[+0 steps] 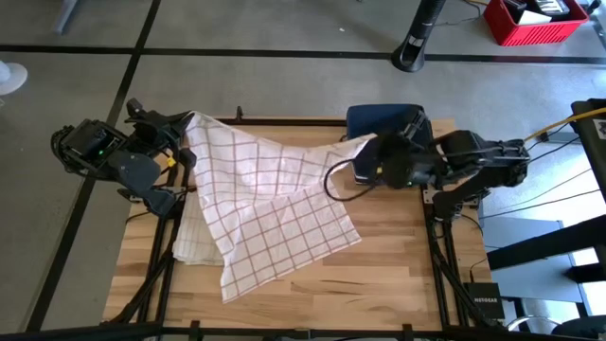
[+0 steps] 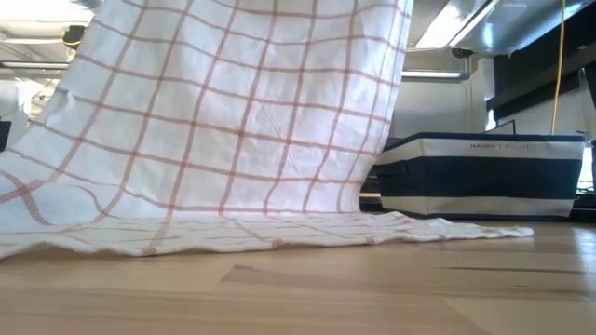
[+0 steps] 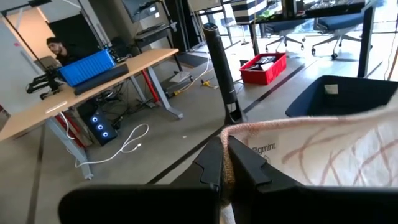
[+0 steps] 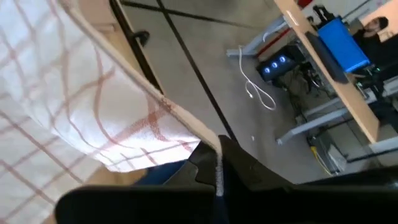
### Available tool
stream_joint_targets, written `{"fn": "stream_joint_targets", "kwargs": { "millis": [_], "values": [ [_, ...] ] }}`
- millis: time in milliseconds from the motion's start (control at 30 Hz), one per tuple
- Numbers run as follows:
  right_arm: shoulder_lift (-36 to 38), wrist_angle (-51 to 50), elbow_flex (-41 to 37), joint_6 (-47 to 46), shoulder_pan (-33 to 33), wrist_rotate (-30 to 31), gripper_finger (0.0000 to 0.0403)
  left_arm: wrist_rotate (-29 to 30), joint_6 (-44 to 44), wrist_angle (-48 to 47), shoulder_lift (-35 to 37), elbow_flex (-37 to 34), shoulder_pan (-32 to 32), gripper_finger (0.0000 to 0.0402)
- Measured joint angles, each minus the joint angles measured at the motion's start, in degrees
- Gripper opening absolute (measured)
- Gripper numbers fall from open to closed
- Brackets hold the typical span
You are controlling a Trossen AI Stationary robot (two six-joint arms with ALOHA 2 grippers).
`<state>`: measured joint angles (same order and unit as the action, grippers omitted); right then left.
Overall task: Fold towel
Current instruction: Fold the white squared towel
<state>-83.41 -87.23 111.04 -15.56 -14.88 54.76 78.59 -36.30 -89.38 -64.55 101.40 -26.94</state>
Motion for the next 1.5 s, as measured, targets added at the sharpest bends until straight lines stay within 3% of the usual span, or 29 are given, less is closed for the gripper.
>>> {"fn": "stream_joint_targets", "kwargs": {
  "millis": [200, 433, 567, 667, 933, 1233, 1500],
  "values": [
    [-4.64, -2.48, 3.07, -0.5, -1.99, -2.04, 0.0005, -0.04, -0.51, 0.01, -0.33, -0.02, 0.0, 0.0001],
    [-5.73, -2.77, -0.35, 3.86, 5.5, -10.66, 0.0006, -7.07, 0.29, -0.06, -0.28, -0.92, 0.0, 0.0001],
    [-5.62, -2.71, -1.07, 5.71, 12.6, -6.76, 0.0006, -7.46, 0.31, -0.05, -0.24, -2.87, 0.08, 0.0001],
    [-5.55, -1.21, -1.07, 8.83, 18.13, -1.24, 0.0006, -1.37, 0.31, -0.04, -0.17, -5.02, 1.68, 0.0001],
    [-5.54, 8.9, -1.07, 18.31, 29.14, -1.98, 0.0006, 10.73, -0.67, 0.13, -0.04, -12.53, 10.97, 0.0001],
    [-5.69, 13.99, -1.07, 20.95, 32.72, -7.68, 0.0007, 11.36, -1.39, 0.58, -0.09, -20.99, 26.1, 0.0001],
    [-6.18, 20.77, -2.57, 22.74, 36.85, -11.97, 0.0007, 11.25, 3.19, 3.77, -0.12, -21.01, 33.77, 0.0001]
  ]
}}
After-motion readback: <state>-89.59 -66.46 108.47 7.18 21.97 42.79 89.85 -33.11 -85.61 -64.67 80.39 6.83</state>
